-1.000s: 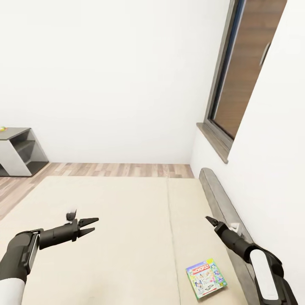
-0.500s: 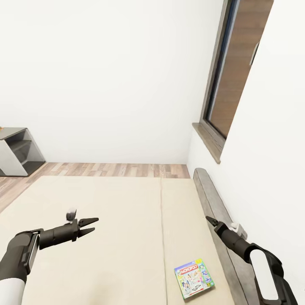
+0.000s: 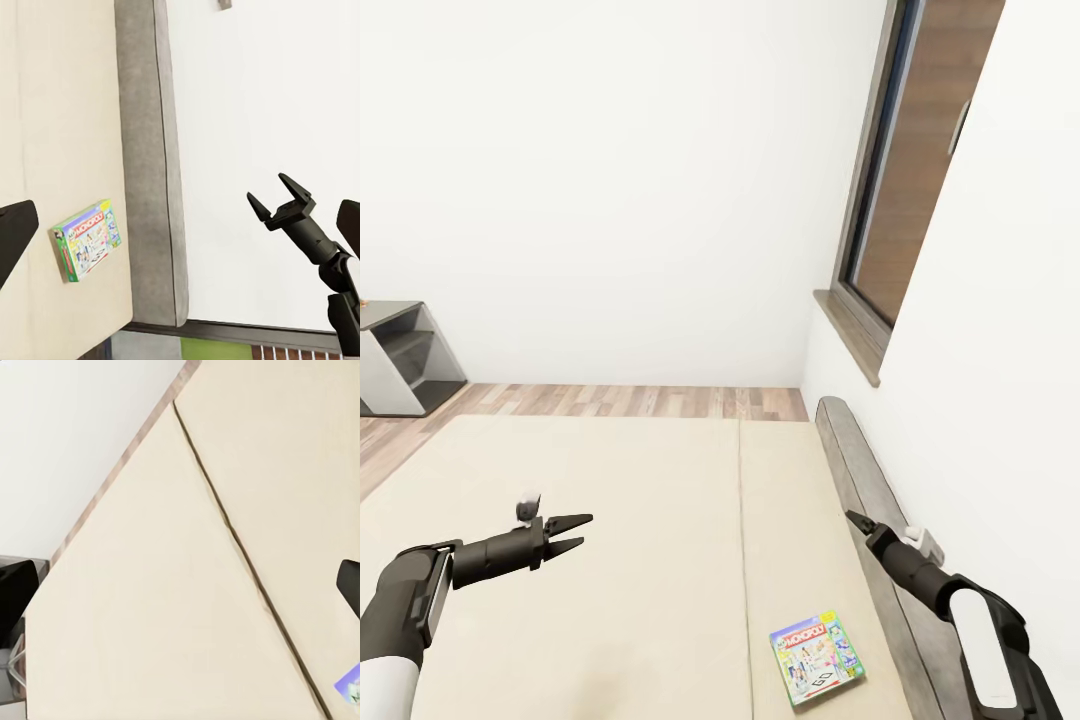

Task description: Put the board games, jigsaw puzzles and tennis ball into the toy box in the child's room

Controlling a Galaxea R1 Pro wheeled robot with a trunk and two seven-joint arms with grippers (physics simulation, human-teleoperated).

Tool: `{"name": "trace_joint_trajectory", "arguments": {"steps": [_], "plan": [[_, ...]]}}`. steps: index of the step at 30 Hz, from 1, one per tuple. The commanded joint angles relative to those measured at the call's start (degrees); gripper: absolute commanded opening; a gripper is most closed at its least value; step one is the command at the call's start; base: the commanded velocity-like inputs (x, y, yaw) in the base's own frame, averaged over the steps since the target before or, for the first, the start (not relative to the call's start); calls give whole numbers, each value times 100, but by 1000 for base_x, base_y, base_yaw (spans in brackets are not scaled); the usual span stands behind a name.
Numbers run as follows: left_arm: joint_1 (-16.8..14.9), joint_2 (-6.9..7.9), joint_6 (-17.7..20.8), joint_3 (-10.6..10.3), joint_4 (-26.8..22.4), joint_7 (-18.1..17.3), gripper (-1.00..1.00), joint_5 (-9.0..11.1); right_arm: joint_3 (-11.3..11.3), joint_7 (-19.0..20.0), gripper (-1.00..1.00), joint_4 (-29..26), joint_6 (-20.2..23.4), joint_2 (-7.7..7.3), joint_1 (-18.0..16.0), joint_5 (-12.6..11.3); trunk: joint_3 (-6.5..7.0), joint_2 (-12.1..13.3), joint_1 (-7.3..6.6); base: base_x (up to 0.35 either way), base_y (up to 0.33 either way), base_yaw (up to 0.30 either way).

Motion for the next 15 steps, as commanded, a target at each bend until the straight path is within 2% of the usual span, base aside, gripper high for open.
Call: {"name": "trace_joint_trajectory", "arguments": {"steps": [1, 12, 15], "plan": [[-7, -1, 59, 14, -4, -54, 100, -60, -18, 39, 100, -4, 37, 5, -7, 24, -12, -12, 3, 0, 0, 0], [-7, 0, 61, 13, -4, -54, 100, -60, 1, 44, 100, -32, 33, 16, -7, 36, -12, -12, 3, 0, 0, 0], [-7, 4, 60, 13, -4, -54, 100, -60, 182, -14, 100, -34, 26, 2, -9, 56, -12, -12, 3, 0, 0, 0]]}}
